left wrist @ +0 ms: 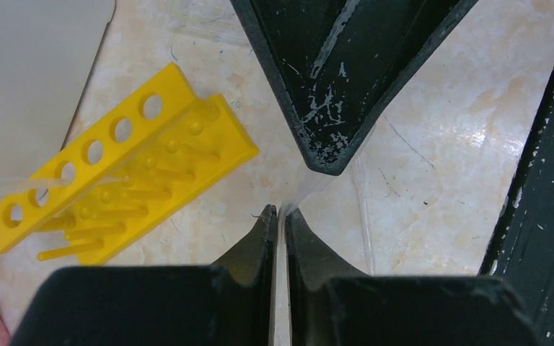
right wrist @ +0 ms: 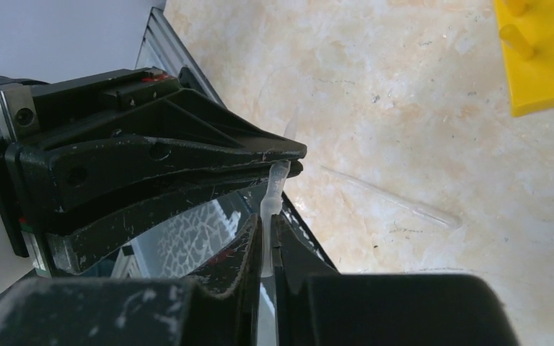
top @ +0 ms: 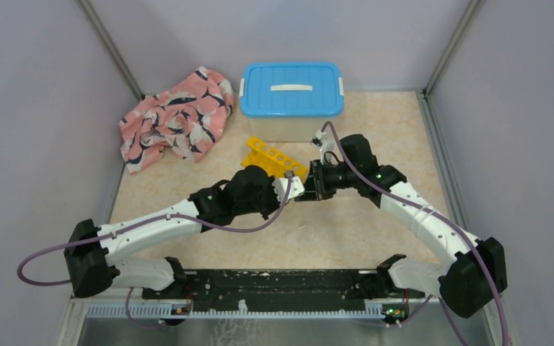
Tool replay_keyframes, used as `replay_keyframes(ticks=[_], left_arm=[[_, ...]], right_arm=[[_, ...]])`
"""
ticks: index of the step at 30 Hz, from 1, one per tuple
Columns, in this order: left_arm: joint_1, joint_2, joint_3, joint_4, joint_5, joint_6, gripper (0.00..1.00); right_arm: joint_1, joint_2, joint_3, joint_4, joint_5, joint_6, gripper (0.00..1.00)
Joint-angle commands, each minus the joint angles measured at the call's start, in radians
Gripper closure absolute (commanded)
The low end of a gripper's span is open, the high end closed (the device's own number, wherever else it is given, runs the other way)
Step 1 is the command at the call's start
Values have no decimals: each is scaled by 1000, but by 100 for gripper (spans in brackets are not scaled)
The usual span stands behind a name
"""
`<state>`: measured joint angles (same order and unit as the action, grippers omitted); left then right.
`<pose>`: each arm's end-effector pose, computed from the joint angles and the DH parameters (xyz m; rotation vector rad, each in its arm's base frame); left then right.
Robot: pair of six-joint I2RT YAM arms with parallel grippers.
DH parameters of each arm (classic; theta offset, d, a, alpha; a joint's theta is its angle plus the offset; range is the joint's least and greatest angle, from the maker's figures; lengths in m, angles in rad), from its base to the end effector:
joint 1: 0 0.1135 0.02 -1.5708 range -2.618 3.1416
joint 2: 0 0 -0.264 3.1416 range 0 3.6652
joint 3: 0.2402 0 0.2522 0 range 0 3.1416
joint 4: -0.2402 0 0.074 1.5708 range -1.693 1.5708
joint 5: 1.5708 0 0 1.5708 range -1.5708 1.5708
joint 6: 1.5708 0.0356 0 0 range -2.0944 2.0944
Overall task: Organize the chemistry lab equipment
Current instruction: Pick up the test tube at the center of the board.
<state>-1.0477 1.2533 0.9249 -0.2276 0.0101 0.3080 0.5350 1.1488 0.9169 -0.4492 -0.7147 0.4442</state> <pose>0.1405 -0.2444 0.2842 1.3591 1.6784 -0.4442 0.1967 0.1437 0.2929 -0.5255 2.3332 1.3038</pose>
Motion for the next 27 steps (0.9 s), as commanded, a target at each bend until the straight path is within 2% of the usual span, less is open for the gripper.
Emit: replay_keyframes(ticks=[1, 6, 9, 17, 27], left_arm=[[-5, 1, -9, 33, 21, -9, 91], [-5, -2, -9, 32, 25, -19, 92], [-6, -6, -8, 31, 17, -24, 93], [-8, 22, 26, 37, -71, -87, 93], [-14, 162, 181, 17, -196, -246, 95]], right_arm=[[11, 0, 68, -4, 18, -23, 87], [11, -7, 100, -26, 110, -42, 65], [11, -20, 106, -12, 166, -44, 60], [11, -113, 87, 76, 338, -44, 58], [11, -174, 6, 195, 479, -44, 59]])
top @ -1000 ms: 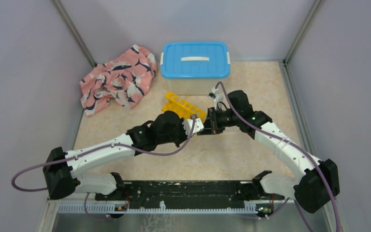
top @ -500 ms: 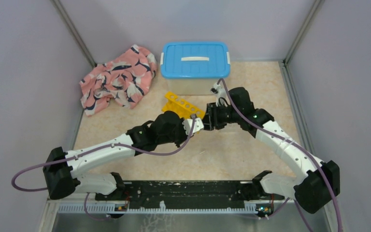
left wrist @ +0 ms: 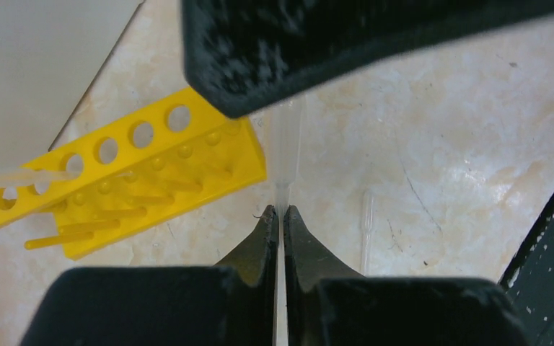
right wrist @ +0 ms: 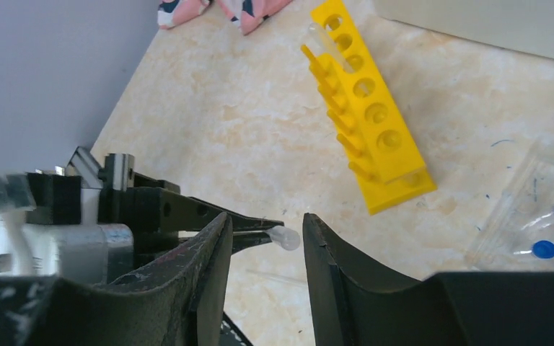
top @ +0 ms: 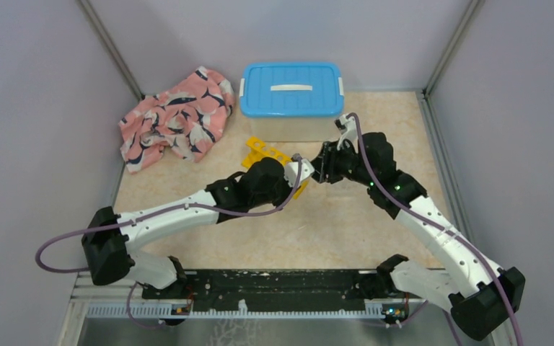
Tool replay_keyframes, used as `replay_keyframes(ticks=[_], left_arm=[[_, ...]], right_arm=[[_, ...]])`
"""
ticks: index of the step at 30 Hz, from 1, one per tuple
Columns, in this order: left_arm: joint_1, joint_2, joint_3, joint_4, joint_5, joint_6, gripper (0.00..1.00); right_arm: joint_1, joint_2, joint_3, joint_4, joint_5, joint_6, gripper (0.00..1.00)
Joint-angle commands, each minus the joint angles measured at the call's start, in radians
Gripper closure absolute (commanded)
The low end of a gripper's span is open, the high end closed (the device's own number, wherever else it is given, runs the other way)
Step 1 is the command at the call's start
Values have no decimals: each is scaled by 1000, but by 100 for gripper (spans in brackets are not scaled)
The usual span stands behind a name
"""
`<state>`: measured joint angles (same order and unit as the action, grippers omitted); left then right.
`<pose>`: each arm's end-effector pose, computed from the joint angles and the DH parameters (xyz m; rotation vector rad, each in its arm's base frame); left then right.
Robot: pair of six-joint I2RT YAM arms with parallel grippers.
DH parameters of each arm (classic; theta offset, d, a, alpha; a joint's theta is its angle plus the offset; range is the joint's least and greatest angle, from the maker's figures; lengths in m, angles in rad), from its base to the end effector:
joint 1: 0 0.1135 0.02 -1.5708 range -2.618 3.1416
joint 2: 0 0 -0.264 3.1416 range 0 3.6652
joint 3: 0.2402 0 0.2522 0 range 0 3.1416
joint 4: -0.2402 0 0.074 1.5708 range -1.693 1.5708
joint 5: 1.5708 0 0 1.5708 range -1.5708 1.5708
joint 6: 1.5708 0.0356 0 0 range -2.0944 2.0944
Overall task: Organize the chemistry lab equipment
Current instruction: Pick up the test tube at the center of the board.
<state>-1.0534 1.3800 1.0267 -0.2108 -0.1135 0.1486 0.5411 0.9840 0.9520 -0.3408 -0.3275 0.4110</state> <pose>0.1583 -0.2700 0.2858 1.1644 1.8178 -0.4091 0.1834 0.1236 0.3462 -0.3605 2.0114 0.9335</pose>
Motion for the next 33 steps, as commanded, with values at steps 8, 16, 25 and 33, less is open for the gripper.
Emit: replay_keyframes(ticks=[8, 16, 25, 33], left_arm=[[-8, 96, 187, 19, -178, -179, 97], [-8, 119, 224, 10, -193, -207, 97], [-8, 143, 258, 2, -195, -219, 97], [-9, 145, 259, 5, -202, -206, 97]], right_arm=[[5, -7, -93, 224, 264, -5, 60], [5, 6, -107, 310, 270, 26, 62], [5, 42, -102, 355, 222, 53, 74], [5, 59, -102, 360, 189, 62, 81]])
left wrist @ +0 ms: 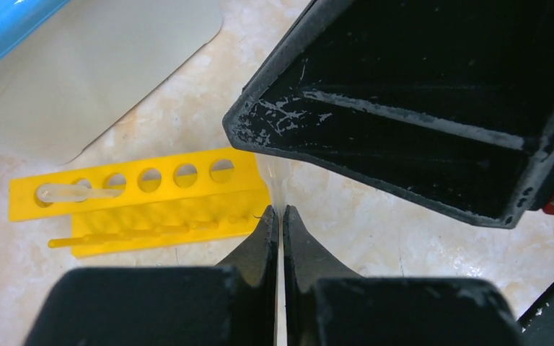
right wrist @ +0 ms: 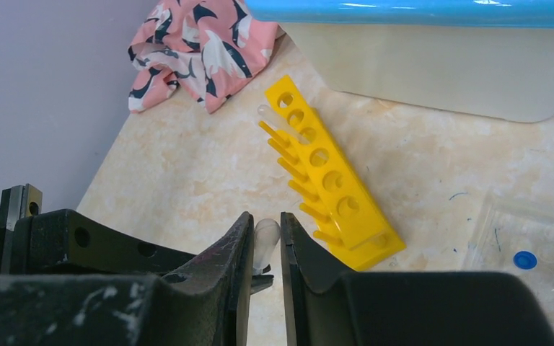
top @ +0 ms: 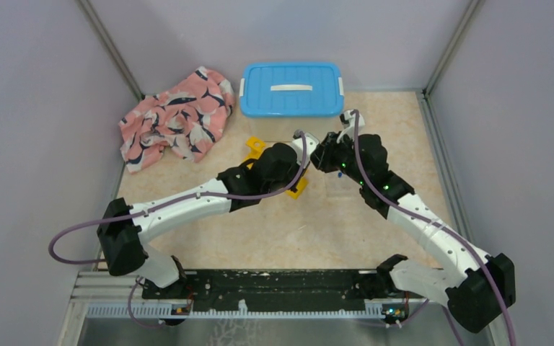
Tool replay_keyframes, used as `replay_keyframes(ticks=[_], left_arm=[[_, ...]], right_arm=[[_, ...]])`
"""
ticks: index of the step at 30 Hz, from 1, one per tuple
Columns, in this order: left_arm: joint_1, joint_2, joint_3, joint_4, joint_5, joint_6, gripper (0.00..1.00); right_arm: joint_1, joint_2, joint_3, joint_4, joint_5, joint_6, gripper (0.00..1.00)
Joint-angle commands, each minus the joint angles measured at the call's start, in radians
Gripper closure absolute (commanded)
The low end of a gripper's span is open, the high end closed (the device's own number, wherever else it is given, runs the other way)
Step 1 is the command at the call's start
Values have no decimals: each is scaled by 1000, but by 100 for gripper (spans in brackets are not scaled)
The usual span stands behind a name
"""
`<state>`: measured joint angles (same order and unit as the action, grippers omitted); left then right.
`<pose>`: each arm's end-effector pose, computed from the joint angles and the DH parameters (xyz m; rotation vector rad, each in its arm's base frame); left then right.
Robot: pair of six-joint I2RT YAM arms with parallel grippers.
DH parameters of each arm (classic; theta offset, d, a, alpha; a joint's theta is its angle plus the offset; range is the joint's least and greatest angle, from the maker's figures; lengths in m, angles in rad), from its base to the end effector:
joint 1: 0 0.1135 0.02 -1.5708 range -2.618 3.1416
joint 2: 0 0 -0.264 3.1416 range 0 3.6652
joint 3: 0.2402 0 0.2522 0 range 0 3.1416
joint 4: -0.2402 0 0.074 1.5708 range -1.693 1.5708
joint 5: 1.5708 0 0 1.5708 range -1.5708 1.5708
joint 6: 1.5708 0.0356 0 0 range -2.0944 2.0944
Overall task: Organize the chemistry lab equipment
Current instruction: Pick up the test tube at the center of the board.
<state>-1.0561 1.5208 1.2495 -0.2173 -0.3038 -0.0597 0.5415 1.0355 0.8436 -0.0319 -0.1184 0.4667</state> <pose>0.1836 -0.3031 0.3186 0.8133 1.8895 -0.3857 0.2068 0.1293 0.3285 -0.1582 1.8638 0.8171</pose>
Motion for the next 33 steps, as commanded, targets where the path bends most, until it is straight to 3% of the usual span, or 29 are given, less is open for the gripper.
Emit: replay_keyframes(ticks=[1, 5, 7, 10, 15, 23, 33], left_arm=[[-6, 4, 35, 11, -13, 6, 97], [-6, -4, 22, 17, -46, 10, 94], [-6, -10, 18, 18, -81, 3, 83], [-7, -26, 11, 21, -139, -11, 50], [-4, -55, 7, -9, -213, -28, 33], [11, -123, -23, -71, -367, -122, 21], [62, -234, -97, -98, -446, -234, 18]], right_arm=[[5, 8, 5, 52, -23, 7, 83], [5, 12, 8, 50, -35, 8, 97], [5, 12, 8, 55, -38, 7, 99], [5, 16, 9, 77, -41, 6, 100], [5, 46, 25, 147, -59, -6, 100], [5, 128, 62, 276, -37, -61, 100], [5, 211, 136, 390, -11, -156, 100]])
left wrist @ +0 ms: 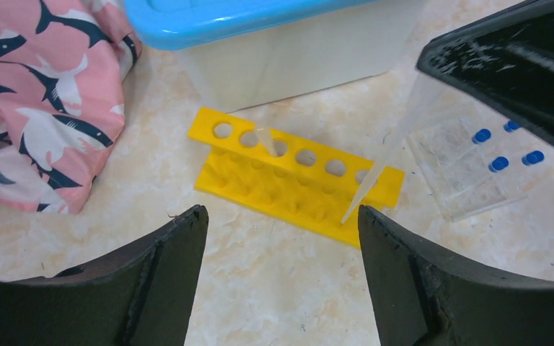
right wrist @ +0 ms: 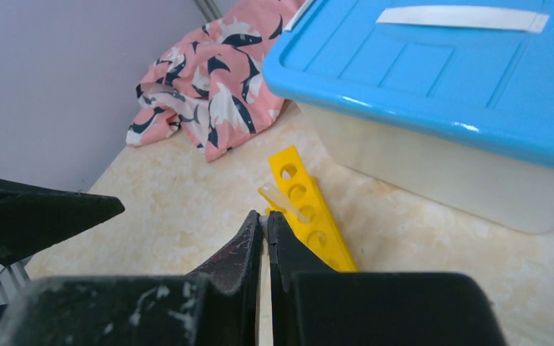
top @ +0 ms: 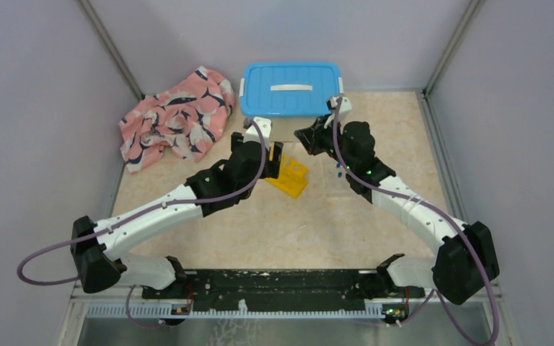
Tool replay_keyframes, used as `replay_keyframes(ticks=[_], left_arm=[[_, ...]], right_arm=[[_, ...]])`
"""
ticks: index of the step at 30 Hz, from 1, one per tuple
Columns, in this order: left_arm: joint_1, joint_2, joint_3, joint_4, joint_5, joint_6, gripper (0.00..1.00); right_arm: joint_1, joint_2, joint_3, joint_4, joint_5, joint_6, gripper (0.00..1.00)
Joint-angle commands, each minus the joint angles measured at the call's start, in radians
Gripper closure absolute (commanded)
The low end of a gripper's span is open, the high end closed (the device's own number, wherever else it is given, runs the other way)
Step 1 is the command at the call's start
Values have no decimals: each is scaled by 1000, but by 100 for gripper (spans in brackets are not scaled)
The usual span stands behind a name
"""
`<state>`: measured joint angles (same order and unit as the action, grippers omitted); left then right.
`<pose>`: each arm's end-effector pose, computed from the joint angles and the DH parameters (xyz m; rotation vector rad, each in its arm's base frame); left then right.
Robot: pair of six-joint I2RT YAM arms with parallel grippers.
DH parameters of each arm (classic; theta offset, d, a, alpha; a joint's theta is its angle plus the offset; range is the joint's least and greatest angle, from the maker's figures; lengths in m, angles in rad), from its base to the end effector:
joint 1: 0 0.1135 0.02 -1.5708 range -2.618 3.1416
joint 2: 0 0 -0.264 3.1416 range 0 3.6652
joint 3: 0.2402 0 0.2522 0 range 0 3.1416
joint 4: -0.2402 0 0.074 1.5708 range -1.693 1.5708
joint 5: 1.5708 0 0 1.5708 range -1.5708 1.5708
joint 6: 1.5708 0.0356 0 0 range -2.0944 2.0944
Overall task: Organize the chemistry lab equipment
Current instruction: Pick up the test tube at the center of the board, then insert the test tube into the slot of the test tube rack.
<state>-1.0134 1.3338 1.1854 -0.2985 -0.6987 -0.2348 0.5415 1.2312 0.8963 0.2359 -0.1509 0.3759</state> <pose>0.1784 -0.2429 0.3495 0.3116 1.8848 -0.1347 0.2473 0.1550 0.3278 -0.2612 1.7152 0.8114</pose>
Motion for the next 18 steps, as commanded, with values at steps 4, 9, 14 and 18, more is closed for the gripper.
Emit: replay_keyframes(ticks=[4, 9, 14, 18], left_arm=[[34, -67, -56, -14, -66, -84, 18], [56, -79, -76, 7, -58, -100, 17], [98, -88, -91, 9, -21, -129, 15], [148, -116, -131, 45, 36, -141, 14]], right_arm=[[7, 50, 115, 145, 36, -116, 100], [29, 97, 135, 181, 61, -192, 100], [74, 150, 144, 223, 114, -290, 100], [107, 184, 135, 267, 148, -359, 100]])
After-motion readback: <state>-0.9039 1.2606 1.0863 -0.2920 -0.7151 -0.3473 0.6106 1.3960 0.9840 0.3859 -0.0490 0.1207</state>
